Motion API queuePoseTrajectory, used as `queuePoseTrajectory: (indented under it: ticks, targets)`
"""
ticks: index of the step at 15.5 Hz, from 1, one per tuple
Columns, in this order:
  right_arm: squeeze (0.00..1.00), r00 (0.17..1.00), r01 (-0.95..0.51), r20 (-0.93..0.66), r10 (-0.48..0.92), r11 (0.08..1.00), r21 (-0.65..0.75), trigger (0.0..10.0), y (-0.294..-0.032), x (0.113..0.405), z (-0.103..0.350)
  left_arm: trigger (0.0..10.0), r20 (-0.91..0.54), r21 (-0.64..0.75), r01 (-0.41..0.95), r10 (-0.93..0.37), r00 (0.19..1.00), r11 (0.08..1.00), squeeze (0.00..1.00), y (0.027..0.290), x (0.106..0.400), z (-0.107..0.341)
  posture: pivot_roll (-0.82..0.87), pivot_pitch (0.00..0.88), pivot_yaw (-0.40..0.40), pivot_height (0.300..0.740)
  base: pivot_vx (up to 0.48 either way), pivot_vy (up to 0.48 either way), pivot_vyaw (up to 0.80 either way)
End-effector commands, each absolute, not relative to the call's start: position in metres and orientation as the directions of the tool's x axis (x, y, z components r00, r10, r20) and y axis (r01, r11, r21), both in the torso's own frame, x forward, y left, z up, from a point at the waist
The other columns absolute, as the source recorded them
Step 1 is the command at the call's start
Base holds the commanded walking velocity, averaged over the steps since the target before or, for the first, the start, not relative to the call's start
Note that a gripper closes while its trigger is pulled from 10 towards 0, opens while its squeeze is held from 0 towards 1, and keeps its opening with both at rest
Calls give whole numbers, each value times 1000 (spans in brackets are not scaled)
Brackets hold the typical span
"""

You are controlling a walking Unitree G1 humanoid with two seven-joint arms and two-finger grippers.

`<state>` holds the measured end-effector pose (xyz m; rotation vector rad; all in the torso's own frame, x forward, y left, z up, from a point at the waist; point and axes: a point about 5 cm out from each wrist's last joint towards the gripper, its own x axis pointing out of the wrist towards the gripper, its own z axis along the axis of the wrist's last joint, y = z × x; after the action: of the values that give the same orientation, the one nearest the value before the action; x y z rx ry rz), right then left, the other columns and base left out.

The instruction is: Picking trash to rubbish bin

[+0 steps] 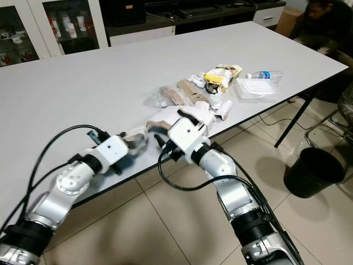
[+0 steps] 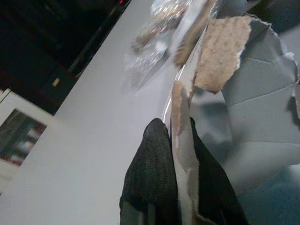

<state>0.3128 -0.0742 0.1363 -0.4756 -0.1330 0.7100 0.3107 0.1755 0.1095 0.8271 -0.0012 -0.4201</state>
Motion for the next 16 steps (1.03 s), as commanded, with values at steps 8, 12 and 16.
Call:
queuePoseTrajectory:
  ticks: [8, 12, 16]
  targets:
    - [1000, 839, -452, -202, 505, 441, -776, 10000, -81, 323, 115, 0, -228, 732, 347, -269, 936, 586, 0, 199, 309, 103, -94, 0, -48, 740, 0, 0, 0]
    - [0, 883, -389, -189, 429, 447, -805, 10000, -85, 329, 107, 0, -222, 732, 345, -273, 936, 588, 0, 197, 308, 104, -95, 0, -51, 740, 0, 0, 0]
    - [0, 907, -345, -159, 389, 472, -812, 10000, -82, 346, 98, 0, -208, 738, 332, -271, 940, 588, 0, 201, 303, 109, -67, 0, -54, 740, 0, 0, 0]
